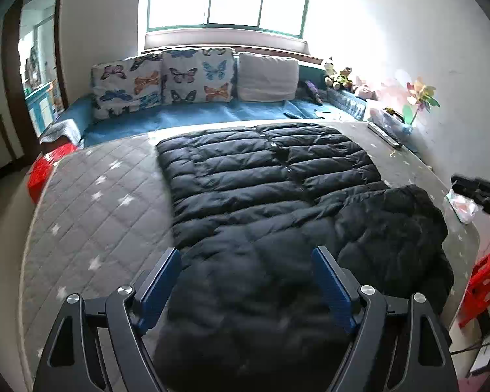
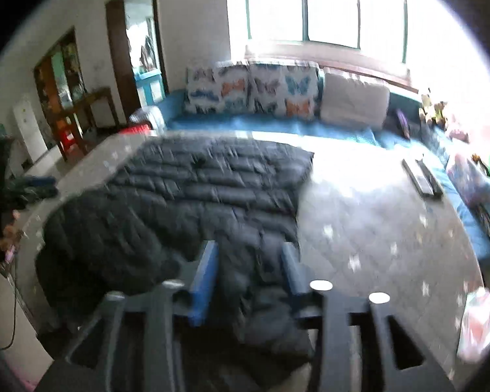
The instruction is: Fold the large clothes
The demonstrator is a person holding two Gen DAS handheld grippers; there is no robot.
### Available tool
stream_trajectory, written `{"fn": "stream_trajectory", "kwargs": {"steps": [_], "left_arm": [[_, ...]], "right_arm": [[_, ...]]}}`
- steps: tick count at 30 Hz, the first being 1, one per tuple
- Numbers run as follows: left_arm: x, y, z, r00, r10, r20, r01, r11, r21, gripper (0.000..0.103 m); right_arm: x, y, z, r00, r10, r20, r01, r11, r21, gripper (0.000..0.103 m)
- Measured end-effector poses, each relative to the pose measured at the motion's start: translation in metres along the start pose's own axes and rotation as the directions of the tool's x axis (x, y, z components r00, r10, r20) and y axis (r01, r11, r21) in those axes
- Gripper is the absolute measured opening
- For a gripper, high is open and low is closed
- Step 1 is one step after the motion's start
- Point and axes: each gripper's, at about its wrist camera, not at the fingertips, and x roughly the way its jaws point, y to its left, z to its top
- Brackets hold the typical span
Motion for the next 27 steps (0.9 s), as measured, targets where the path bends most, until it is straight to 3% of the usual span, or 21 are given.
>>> {"fn": "stream_trajectory", "kwargs": {"steps": [7,11,14,17,20,24,27], "left_arm": [[0.052,-0.033,0.013,0.996,-0.062,-0.064,0.065,0.997,0.052,0.087],[0.083,-0.046,0.001,0.994,-0.032,-0.105,0.043,0.994,0.101,0.087],[0.089,-0.047,-0.007,0.994,-0.057,-0.093,0.065,0.994,0.09,0.087],[0.093,-0.051,-0.008,0.993,-0.054,-0.103,0.064,0.993,0.094,0.087],[0.093,-0.06,-0.012,0.994,-0.024,-0.104,0.038,0.99,0.134,0.088],[0.088,-0.069,-0.021,0.996,-0.011,-0.09,0.028,0.983,0.184,0.088],[0.089,-0.072,-0.026,0.996,-0.008,-0.086,0.025,0.979,0.204,0.088]], "right_arm": [[0.055,0.04,0.015,0.996,0.079,-0.053,-0.083,0.992,-0.093,0.051],[0.091,0.041,-0.005,0.987,0.047,-0.156,-0.063,0.993,-0.1,0.051],[0.11,0.026,-0.026,0.976,0.046,-0.213,-0.062,0.995,-0.072,0.049],[0.109,0.016,-0.034,0.973,0.083,-0.214,-0.094,0.995,-0.041,0.049],[0.091,0.024,-0.027,0.978,0.032,-0.206,-0.047,0.997,-0.067,0.048],[0.059,0.037,-0.026,0.987,0.041,-0.155,-0.059,0.992,-0.115,0.048],[0.069,0.03,-0.044,0.976,-0.001,-0.216,-0.024,0.994,-0.109,0.048]]}}
